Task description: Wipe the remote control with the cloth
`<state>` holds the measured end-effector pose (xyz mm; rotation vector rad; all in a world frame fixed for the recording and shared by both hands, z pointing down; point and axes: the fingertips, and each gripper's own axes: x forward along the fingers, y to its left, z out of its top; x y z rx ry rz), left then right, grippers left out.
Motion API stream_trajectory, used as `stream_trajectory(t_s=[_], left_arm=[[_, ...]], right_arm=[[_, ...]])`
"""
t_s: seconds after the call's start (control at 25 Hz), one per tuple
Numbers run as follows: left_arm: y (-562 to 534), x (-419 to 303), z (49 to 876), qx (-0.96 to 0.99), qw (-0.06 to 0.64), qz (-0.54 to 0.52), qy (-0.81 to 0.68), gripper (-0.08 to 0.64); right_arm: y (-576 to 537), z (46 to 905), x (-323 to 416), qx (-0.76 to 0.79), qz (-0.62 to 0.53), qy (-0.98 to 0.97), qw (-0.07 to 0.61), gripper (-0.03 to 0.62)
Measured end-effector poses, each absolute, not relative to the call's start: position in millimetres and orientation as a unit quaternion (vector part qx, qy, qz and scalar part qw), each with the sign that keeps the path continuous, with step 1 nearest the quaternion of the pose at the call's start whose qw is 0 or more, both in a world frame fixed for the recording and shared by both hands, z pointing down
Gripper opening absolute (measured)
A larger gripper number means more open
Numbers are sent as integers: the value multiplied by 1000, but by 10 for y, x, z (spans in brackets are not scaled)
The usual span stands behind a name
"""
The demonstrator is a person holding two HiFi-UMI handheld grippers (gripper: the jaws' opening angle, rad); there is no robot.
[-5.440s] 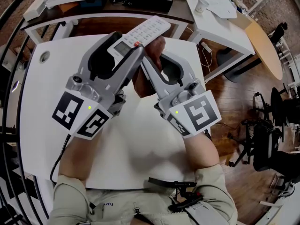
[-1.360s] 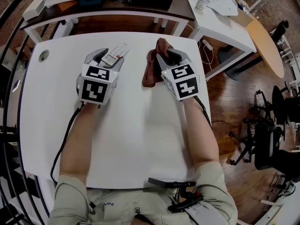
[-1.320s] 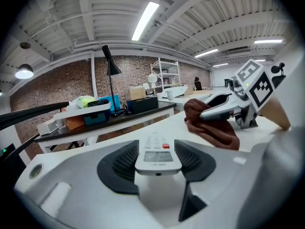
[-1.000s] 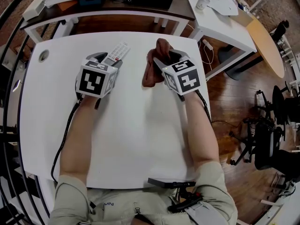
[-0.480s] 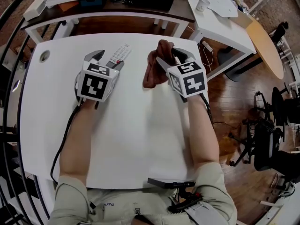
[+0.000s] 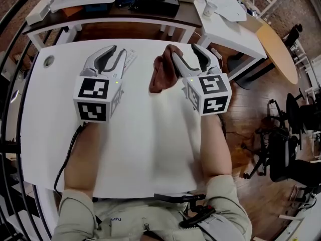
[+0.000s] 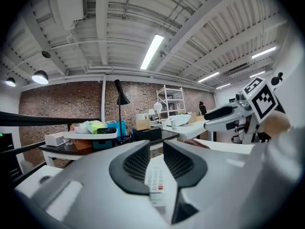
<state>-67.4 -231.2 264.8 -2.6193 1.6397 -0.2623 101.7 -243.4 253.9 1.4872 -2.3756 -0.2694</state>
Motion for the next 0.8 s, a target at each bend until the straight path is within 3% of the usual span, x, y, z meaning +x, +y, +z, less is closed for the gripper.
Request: stream_trajectory(t_s=[0.2,0.36,0.8], left_arm=[[-1965,-783,2373,-830,46,-38,555,6],[-1633,-826,2202,-827,66,-8,558,6],[-735,-817,2332,-834,95,19,544,5]], right_arm=[[-1970,2139,951,532,-145,-830,85,57],[-1577,2074,889,522,-153,-836,66,5],[-588,2277,793,503,-149,-851,32,3]])
